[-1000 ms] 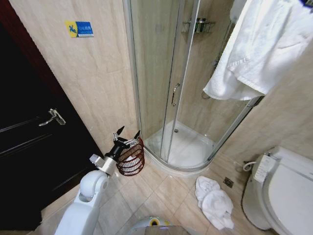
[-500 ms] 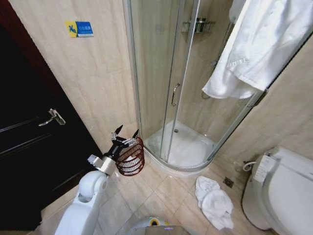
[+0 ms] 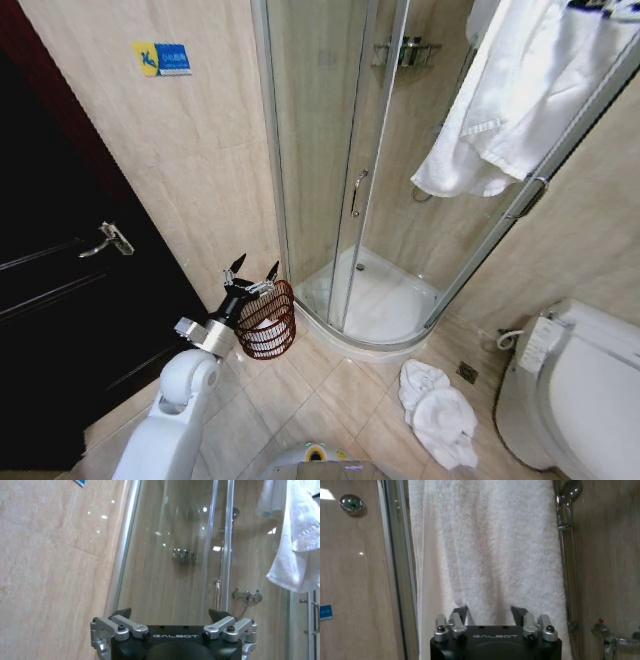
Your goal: Discard the used towel into the hamper.
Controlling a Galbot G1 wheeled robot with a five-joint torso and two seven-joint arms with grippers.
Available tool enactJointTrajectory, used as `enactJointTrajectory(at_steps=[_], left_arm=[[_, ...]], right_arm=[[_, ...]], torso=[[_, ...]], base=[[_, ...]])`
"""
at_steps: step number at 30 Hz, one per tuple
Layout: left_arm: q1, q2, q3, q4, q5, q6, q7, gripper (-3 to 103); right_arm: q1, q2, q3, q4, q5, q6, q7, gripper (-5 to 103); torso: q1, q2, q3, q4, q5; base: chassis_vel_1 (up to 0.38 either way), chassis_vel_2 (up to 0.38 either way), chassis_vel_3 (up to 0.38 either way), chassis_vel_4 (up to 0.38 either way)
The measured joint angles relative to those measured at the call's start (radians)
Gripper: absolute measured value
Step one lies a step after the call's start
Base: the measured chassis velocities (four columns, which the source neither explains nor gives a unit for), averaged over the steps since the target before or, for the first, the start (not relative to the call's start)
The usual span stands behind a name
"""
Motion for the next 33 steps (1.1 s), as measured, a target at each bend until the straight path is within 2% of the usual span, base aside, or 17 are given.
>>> enactJointTrajectory(at_steps=[1, 2, 5, 7, 10, 12, 15, 16, 17, 21, 23, 25, 27, 30, 32, 33], left_arm=[[0.003, 0.000, -0.002, -0.001, -0.002, -0.003, -0.001, 100], [0.003, 0.000, -0.002, -0.001, -0.002, -0.003, -0.001, 100], [0.006, 0.002, -0.006, -0.005, -0.004, -0.008, -0.002, 100], [0.007, 0.002, -0.007, -0.006, -0.005, -0.009, -0.002, 100], [0.013, 0.003, -0.012, -0.014, -0.008, -0.012, -0.003, 100], [0.014, 0.003, -0.014, -0.015, -0.008, -0.012, -0.004, 100], [0.017, 0.008, -0.022, -0.018, -0.015, -0.015, -0.004, 100], [0.017, 0.008, -0.022, -0.018, -0.015, -0.015, -0.004, 100], [0.016, 0.009, -0.024, -0.018, -0.016, -0.015, -0.004, 100], [0.013, 0.010, -0.024, -0.018, -0.017, -0.015, -0.005, 100], [0.013, 0.008, -0.018, -0.018, -0.015, -0.015, -0.005, 100], [0.013, 0.007, -0.017, -0.017, -0.015, -0.015, -0.005, 100], [0.010, 0.006, -0.011, -0.012, -0.010, -0.015, -0.005, 100], [0.008, 0.006, -0.008, -0.011, -0.009, -0.015, -0.005, 100], [0.007, 0.008, -0.009, -0.010, -0.008, -0.014, -0.005, 100], [0.006, 0.009, -0.009, -0.009, -0.008, -0.014, -0.005, 100]], right_arm=[[0.002, 0.008, -0.001, 0.004, 0.000, 0.000, -0.003, 56], [0.002, 0.008, -0.001, 0.004, 0.000, 0.000, -0.003, 56], [0.006, 0.023, -0.002, 0.019, 0.003, 0.000, -0.017, 40], [0.007, 0.025, -0.002, 0.021, 0.004, 0.000, -0.020, 40], [0.008, 0.033, -0.003, 0.036, 0.004, 0.003, -0.029, 23], [0.008, 0.034, -0.003, 0.037, 0.003, 0.003, -0.030, 23], [0.013, 0.042, -0.003, 0.047, -0.002, 0.004, -0.028, 7], [0.013, 0.042, -0.003, 0.047, -0.002, 0.004, -0.028, 7], [0.016, 0.044, -0.003, 0.051, -0.004, 0.005, -0.026, 2], [0.032, 0.064, 0.005, 0.089, -0.015, 0.012, 0.003, 1], [0.048, 0.102, 0.016, 0.154, -0.056, 0.035, 0.026, 1], [0.051, 0.109, 0.018, 0.166, -0.067, 0.039, 0.029, 1], [0.077, 0.160, 0.027, 0.246, -0.147, 0.065, 0.044, 1], [0.100, 0.199, 0.031, 0.299, -0.196, 0.069, 0.064, 1], [0.104, 0.233, 0.045, 0.339, -0.200, 0.059, 0.099, 1], [0.104, 0.251, 0.056, 0.362, -0.165, 0.045, 0.138, 1]], torso=[[0.000, 0.000, 0.000, 0.0000, 0.0000], [0.000, 0.000, 0.000, 0.0000, 0.0000], [0.000, 0.000, 0.000, 0.0000, -0.0001], [0.000, 0.000, 0.000, 0.0000, -0.0002], [0.000, 0.000, 0.000, 0.0001, -0.0003], [0.000, 0.000, 0.000, 0.0000, -0.0002], [0.000, 0.000, 0.000, 0.0000, -0.0001], [0.000, 0.000, 0.000, 0.0000, -0.0001], [0.000, 0.000, 0.000, 0.0000, -0.0001], [0.000, 0.000, 0.000, 0.0001, -0.0002], [0.000, 0.000, 0.000, 0.0000, -0.0003], [0.000, 0.000, 0.000, 0.0000, -0.0002], [0.000, 0.000, 0.000, 0.0000, -0.0002], [0.000, 0.000, 0.000, -0.0001, -0.0003], [0.000, 0.000, 0.000, 0.0000, 0.0001], [0.000, 0.000, 0.000, -0.0001, 0.0001]], base=[[0.000, 0.000, 0.000, 0.000], [0.000, 0.000, 0.000, 0.000], [0.000, 0.000, 0.000, 0.000], [0.000, 0.000, 0.000, 0.000], [0.000, 0.000, 0.000, 0.000], [0.000, 0.000, 0.000, 0.000], [0.000, 0.000, 0.000, 0.000], [0.000, 0.000, 0.000, 0.000], [0.000, 0.000, 0.000, 0.000], [0.000, 0.000, 0.000, 0.000], [0.000, 0.000, 0.000, 0.000], [0.000, 0.000, 0.000, 0.000], [0.000, 0.000, 0.000, 0.000], [0.000, 0.000, 0.000, 0.000], [0.000, 0.000, 0.000, 0.000], [0.000, 0.000, 0.000, 0.000]])
